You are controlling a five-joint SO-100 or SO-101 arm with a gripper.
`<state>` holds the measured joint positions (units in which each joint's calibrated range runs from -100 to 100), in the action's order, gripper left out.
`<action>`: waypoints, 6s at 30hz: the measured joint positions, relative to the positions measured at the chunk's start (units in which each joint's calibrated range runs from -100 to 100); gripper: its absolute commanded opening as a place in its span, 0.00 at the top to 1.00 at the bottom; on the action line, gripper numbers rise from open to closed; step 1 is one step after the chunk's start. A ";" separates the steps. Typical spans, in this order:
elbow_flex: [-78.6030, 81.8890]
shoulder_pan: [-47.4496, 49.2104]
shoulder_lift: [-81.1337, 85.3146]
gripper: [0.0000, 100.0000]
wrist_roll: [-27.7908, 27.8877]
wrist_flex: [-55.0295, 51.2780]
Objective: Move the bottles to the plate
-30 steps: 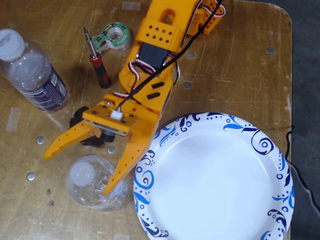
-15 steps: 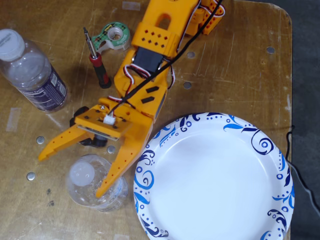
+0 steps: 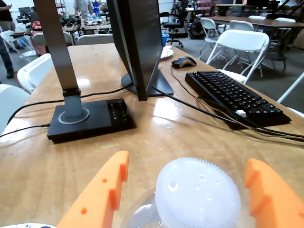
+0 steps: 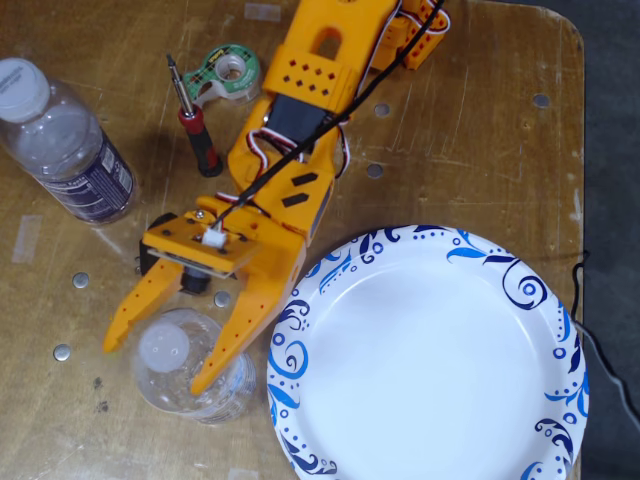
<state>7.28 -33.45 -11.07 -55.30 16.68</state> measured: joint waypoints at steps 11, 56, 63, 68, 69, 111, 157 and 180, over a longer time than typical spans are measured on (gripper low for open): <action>0.00 -0.55 0.00 0.87 0.00 0.00; 0.63 5.83 20.47 0.90 -0.47 -15.49; 14.75 12.12 37.58 0.91 -0.47 -18.47; 21.67 17.68 42.20 0.91 -0.47 -18.47; 21.76 19.05 42.28 0.91 -0.47 -18.47; 34.17 31.27 32.05 0.90 -0.52 -1.87; 43.71 32.91 31.80 0.90 -0.47 12.09; 44.60 33.18 31.71 0.66 -0.47 12.43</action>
<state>51.89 -0.27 20.64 -55.77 29.11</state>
